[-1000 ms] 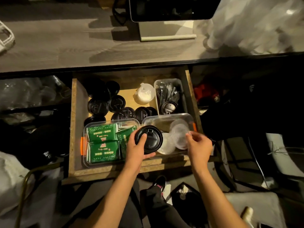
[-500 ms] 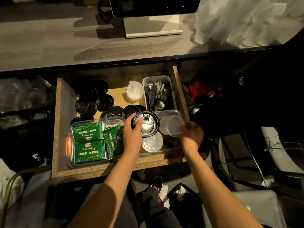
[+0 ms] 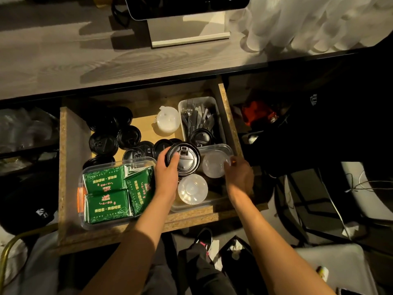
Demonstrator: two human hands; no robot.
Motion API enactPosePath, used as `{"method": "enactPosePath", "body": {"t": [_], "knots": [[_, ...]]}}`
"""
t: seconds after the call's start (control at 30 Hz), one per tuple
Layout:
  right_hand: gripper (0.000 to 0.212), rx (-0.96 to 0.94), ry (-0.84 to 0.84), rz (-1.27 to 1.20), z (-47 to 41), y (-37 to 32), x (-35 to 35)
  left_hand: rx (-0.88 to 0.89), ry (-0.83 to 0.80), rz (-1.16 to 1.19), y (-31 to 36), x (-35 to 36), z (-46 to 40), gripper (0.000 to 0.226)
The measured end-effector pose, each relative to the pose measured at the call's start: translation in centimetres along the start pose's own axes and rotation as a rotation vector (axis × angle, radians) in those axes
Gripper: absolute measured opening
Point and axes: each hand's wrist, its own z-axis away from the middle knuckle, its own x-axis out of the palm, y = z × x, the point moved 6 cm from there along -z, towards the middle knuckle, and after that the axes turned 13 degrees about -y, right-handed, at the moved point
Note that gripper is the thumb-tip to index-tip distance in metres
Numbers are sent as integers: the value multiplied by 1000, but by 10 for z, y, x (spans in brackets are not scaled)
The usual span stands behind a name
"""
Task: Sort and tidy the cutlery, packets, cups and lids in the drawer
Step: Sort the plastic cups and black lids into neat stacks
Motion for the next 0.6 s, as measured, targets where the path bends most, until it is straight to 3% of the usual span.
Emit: {"method": "enactPosePath", "body": {"t": [0.07, 0.2, 0.27, 0.4, 0.6], "knots": [[31, -53, -18, 39, 5, -1, 0, 3, 1, 18, 2, 0, 1, 34], [44, -418, -35, 172, 19, -20, 13, -15, 5, 32, 1, 0, 4, 41], [53, -501, -60, 308, 16, -21, 33, -27, 5, 52, -2, -3, 3, 35], [70, -407, -87, 476, 10, -15, 48, -48, -13, 70, -4, -5, 1, 24], [68, -390, -95, 558, 12, -15, 45, -66, -25, 72, -3, -7, 3, 27]]}}
